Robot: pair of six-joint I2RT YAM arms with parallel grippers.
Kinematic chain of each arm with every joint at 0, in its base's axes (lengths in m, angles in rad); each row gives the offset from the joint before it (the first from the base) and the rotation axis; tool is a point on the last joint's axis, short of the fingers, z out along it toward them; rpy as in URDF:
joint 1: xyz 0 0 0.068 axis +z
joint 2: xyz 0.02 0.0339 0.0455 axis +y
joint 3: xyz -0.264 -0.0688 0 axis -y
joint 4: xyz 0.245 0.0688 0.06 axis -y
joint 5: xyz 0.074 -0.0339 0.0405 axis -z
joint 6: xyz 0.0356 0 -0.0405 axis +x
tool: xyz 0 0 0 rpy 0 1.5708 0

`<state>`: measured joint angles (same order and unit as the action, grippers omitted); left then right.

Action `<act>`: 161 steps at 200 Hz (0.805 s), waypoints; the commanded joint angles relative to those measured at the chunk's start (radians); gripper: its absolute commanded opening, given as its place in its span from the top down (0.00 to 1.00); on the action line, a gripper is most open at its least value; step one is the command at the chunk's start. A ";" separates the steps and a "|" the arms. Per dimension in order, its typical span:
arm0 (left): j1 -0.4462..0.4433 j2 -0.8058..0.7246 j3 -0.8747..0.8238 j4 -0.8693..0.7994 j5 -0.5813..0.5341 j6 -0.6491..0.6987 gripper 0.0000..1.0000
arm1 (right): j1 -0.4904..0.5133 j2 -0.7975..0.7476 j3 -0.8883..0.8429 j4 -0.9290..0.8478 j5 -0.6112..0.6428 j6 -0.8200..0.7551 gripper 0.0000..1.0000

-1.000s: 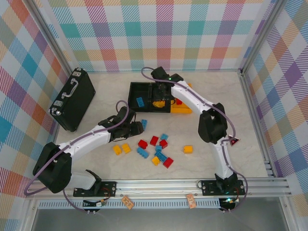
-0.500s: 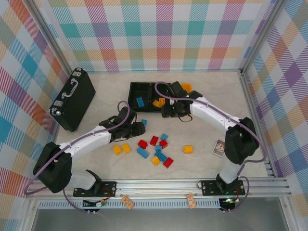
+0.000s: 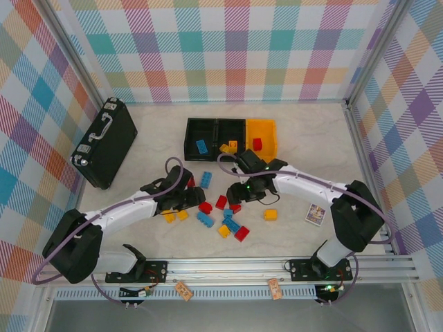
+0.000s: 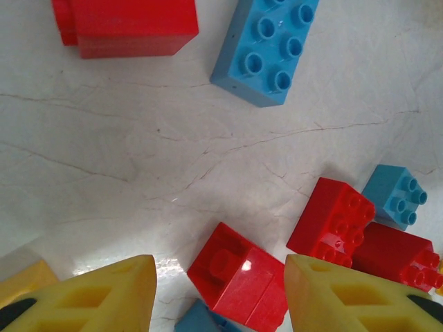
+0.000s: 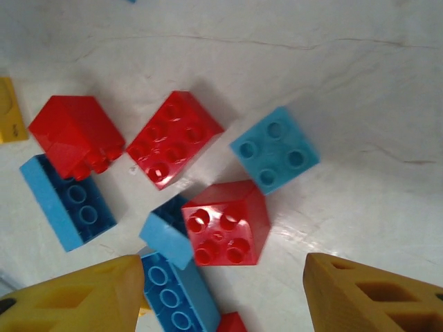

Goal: Sort the legos into containers by color
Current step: Pick up the lego from the bottom-center of the table.

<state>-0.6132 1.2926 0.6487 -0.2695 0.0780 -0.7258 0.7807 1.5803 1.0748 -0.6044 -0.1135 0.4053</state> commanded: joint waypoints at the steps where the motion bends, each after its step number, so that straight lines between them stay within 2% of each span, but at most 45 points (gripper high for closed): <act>1: -0.007 -0.026 -0.020 0.034 -0.003 -0.032 0.48 | 0.023 0.035 0.007 0.041 -0.024 0.002 0.37; 55: -0.007 -0.021 -0.023 0.036 -0.008 -0.035 0.48 | 0.045 0.117 0.037 0.025 0.025 0.007 0.37; 80: -0.007 -0.015 -0.024 0.041 -0.003 -0.035 0.48 | 0.049 0.145 0.045 0.012 0.054 0.022 0.40; 118: -0.007 -0.009 -0.026 0.052 -0.001 -0.037 0.48 | 0.048 0.173 0.055 -0.009 0.104 0.042 0.48; 161: -0.008 0.005 -0.024 0.066 0.011 -0.041 0.49 | 0.048 0.175 0.070 -0.030 0.136 0.046 0.66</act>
<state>-0.6132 1.2873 0.6380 -0.2295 0.0788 -0.7486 0.8242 1.7496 1.1149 -0.6044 -0.0109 0.4438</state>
